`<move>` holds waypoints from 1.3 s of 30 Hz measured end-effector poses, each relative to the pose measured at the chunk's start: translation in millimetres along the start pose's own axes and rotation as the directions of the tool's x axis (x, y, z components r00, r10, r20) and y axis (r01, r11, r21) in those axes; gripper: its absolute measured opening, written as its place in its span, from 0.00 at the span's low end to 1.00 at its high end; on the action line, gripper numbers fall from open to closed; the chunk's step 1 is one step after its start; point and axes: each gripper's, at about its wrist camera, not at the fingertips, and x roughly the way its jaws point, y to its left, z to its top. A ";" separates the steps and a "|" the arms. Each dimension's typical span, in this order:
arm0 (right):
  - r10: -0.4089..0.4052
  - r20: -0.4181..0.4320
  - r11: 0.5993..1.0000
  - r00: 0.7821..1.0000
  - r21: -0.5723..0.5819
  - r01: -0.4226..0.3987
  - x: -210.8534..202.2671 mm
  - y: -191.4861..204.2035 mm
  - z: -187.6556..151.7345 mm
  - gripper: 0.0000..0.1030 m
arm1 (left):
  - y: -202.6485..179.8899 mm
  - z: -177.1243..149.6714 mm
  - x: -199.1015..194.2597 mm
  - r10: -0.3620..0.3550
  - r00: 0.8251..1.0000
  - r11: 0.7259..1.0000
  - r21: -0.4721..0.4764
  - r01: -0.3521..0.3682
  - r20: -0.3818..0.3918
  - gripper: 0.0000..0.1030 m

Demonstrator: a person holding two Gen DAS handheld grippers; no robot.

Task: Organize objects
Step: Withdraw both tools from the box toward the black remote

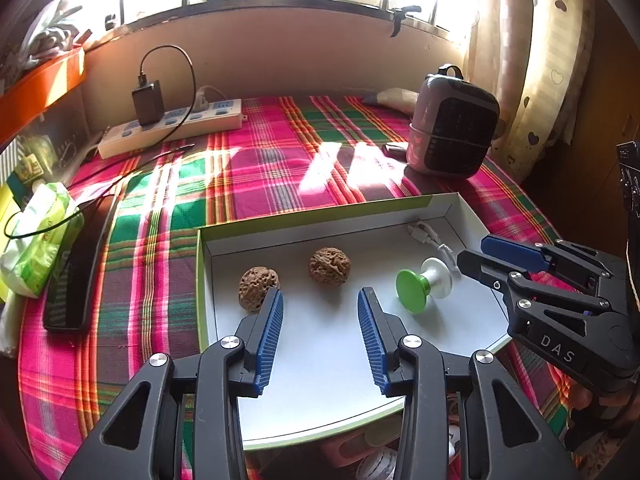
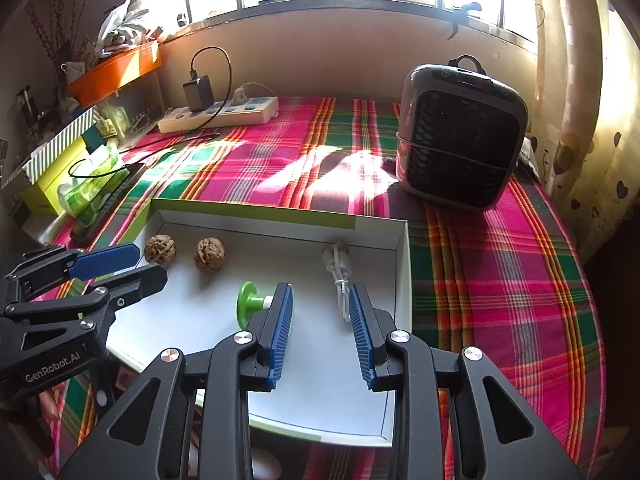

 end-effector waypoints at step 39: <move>0.047 0.070 0.998 0.996 0.028 -0.049 -54.1 8.1 -83.2 0.39 | -1.5 -99.1 -60.1 0.066 0.997 0.989 -0.137 -0.062 0.028 0.41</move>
